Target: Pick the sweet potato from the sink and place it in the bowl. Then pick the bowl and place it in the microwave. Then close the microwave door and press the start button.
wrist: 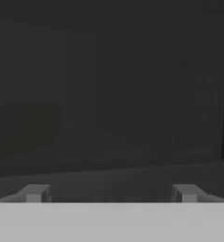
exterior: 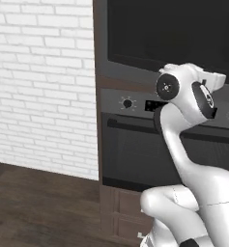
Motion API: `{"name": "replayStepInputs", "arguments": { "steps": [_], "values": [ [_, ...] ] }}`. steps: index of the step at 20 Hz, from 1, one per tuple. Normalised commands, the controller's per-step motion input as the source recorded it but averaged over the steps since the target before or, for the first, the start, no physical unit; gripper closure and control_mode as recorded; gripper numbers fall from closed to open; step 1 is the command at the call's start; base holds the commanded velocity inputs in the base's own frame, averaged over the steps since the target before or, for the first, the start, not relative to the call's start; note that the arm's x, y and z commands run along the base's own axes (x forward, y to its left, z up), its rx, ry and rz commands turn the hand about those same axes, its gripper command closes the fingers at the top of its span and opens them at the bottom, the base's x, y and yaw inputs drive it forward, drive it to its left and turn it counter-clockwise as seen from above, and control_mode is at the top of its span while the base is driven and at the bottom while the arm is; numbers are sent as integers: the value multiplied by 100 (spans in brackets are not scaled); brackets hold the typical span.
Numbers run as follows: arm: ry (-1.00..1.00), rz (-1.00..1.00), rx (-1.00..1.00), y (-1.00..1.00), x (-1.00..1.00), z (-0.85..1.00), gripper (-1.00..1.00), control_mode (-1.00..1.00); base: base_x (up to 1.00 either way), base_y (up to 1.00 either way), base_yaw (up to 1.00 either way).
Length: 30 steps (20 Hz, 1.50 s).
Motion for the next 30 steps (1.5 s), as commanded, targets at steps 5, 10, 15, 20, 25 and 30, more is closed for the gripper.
{"name": "replayStepInputs", "arguments": {
  "steps": [5, 10, 15, 20, 25, 30],
  "values": [
    [0, 1, 5, -29, 49, 0, -100, -100, 0, 0, 0],
    [0, 3, 5, -40, 60, -1, -100, -100, 0, 0, 0],
    [0, 5, 5, -42, 82, -18, -100, -100, 0, 0, 0],
    [-2, 5, 0, -2, 59, -25, -100, -100, 0, 0, 0],
    [-5, 0, 3, -3, -80, 23, -100, -100, 0, 0, 0],
    [-6, 0, 3, -2, -100, 30, -100, -100, 0, 0, 0]
  ]
}}
